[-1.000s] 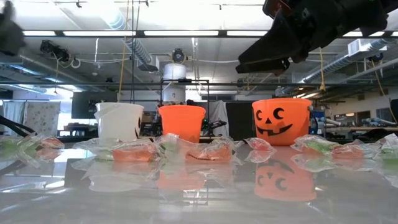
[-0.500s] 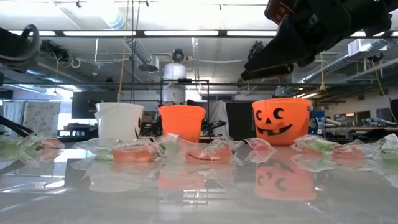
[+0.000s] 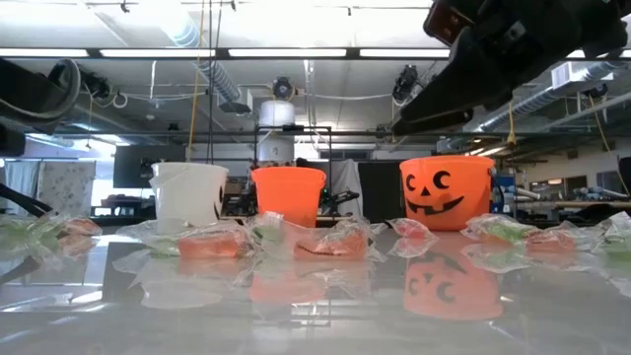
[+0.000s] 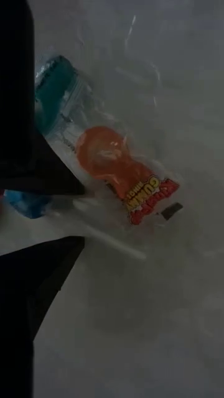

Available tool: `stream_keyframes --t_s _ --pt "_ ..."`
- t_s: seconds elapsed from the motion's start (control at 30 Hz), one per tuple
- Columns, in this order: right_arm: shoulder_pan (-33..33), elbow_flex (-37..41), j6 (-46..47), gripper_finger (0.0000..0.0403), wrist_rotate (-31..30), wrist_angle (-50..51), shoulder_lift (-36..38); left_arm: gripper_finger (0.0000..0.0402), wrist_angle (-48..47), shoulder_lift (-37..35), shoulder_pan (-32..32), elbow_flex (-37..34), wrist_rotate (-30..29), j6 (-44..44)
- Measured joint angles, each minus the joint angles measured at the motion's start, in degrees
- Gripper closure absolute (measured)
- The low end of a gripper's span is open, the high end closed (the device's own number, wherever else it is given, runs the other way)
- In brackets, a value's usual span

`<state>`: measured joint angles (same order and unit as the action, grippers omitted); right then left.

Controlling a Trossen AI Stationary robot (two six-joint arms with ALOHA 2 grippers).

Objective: Sort candy by brand, put in halloween buckets
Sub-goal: Put the blue lollipop into the left orange bucket

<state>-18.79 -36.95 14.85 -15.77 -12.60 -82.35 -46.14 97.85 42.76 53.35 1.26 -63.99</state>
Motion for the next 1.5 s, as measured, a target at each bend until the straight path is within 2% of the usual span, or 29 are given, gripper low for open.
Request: stream_keyframes --t_s 0.2,0.4,0.43,0.7,0.87,0.93,1.03,1.4,1.5 --pt "-1.12 0.00 0.51 0.0198 -0.83 0.38 0.00 0.0284 -0.09 0.63 -0.74 0.14 0.76 -0.08" --pt "-1.39 -0.02 2.36 0.0198 -0.70 2.13 0.00 0.0383 1.92 0.82 -2.72 0.37 1.16 -0.40" --pt "-1.39 -0.02 2.63 0.0198 -0.68 2.37 0.00 0.0390 2.05 0.82 -3.03 0.34 1.08 -0.13" --pt "-1.39 -0.02 3.31 0.0198 -0.04 6.63 0.00 0.0397 1.67 0.90 -4.02 0.49 0.88 -0.43" --pt "-1.39 -0.02 5.31 0.0198 2.15 9.98 0.00 0.0398 -1.14 0.55 -4.60 2.55 -2.66 -0.38" --pt "-1.39 -0.02 5.60 0.0198 2.14 10.00 0.00 0.0399 -1.53 0.32 -5.41 3.34 -6.57 0.59" --pt "-1.39 -0.02 5.62 0.0198 2.12 9.58 0.00 0.0400 -0.89 -0.33 -7.60 5.21 -13.47 2.54" --pt "-2.25 -0.04 7.50 0.0198 2.56 10.54 0.00 0.0400 -0.79 -4.78 -19.93 7.80 -15.59 15.96" --pt "-2.45 -0.02 7.52 0.0198 2.54 10.05 0.00 0.0400 -1.08 -6.41 -24.47 7.86 -17.81 19.42"
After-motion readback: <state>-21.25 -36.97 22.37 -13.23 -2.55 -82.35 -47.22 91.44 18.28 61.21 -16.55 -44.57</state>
